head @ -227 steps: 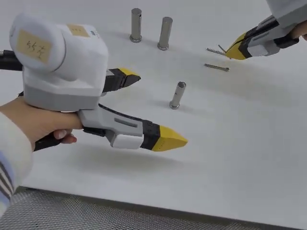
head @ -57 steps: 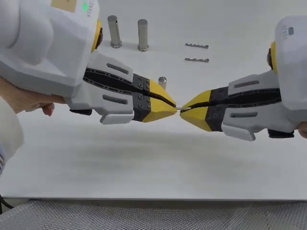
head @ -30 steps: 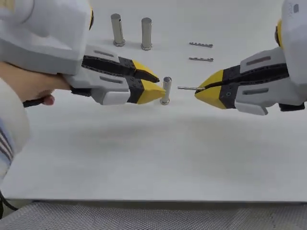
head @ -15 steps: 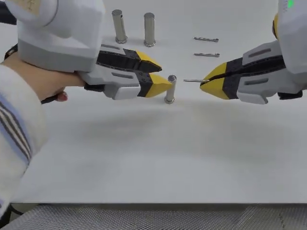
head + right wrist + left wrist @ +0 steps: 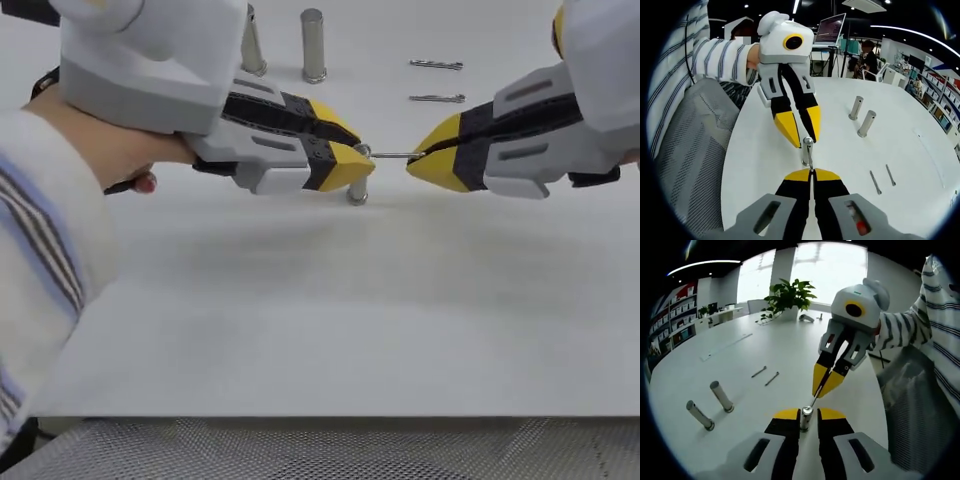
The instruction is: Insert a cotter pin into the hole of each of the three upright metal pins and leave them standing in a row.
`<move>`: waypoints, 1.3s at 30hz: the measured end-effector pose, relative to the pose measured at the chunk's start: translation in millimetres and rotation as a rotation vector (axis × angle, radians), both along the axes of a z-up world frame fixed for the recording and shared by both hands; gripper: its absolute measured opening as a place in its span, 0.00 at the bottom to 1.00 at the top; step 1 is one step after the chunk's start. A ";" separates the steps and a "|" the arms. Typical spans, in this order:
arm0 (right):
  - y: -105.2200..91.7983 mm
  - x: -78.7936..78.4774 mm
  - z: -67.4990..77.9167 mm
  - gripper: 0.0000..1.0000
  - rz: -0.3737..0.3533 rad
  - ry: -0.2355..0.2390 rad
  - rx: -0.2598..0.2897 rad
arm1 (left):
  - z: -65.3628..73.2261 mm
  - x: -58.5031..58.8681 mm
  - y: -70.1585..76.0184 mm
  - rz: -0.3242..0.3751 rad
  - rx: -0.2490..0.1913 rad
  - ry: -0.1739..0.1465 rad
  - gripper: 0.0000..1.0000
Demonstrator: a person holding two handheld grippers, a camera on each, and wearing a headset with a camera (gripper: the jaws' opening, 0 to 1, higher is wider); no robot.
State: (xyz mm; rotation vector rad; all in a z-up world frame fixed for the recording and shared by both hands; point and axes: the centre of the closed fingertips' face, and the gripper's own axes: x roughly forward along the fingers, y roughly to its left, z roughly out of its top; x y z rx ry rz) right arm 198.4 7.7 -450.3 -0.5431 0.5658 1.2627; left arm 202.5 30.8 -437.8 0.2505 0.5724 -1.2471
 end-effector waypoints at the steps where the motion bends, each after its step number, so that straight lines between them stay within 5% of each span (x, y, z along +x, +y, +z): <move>1: 0.2 -0.1 -0.5 0.00 0.000 0.002 0.000 | -0.5 0.7 0.3 -0.001 0.003 -0.005 0.08; 17: 15.6 1.9 -1.7 0.00 0.003 -0.007 0.001 | -1.8 0.3 0.4 -0.025 0.023 -0.033 0.05; 23: 24.2 -1.8 -1.7 0.00 0.063 -0.030 0.010 | -2.0 -0.6 1.2 -0.028 0.029 -0.036 0.05; 26: 26.1 0.4 0.9 0.00 0.054 -0.035 0.047 | -1.7 -0.2 1.4 -0.021 0.028 -0.032 0.05; 30: 26.6 -5.5 5.7 0.13 0.064 -0.040 0.069 | -1.5 -0.1 1.0 -0.022 0.032 -0.035 0.05; 39: 15.4 -4.0 6.9 0.04 0.047 -0.045 0.065 | -1.3 -0.7 1.3 -0.029 0.047 -0.046 0.05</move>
